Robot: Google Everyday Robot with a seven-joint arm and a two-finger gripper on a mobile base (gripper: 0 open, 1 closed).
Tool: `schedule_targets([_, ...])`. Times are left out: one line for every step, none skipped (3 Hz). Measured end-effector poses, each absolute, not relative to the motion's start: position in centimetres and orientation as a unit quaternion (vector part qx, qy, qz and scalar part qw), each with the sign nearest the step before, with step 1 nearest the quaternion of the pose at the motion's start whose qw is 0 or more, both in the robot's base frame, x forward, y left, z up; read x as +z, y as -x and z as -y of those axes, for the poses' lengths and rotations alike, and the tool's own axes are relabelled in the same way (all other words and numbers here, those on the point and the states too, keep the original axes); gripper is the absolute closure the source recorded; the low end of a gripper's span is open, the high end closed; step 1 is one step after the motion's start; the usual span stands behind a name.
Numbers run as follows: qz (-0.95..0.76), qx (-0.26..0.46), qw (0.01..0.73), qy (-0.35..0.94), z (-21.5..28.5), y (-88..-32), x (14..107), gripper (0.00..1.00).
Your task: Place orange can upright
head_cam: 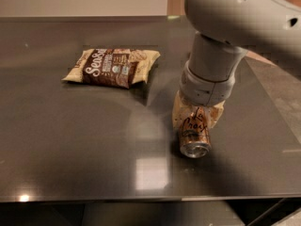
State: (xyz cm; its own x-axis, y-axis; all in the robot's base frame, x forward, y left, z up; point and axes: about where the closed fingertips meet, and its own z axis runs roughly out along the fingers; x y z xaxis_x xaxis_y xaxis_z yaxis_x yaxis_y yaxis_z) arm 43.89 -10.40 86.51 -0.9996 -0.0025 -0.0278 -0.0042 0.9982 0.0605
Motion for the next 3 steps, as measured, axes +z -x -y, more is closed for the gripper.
schedule_targets([-0.994,0.036,0.077,0.075,9.8,-45.6,90.2,1.00])
schedule_targets([-0.977,0.049,0.145,0.149,9.4,-46.7,92.5,1.00])
schedule_targets([-0.952,0.070,0.213,0.208,8.9,-46.8,93.9,1.00])
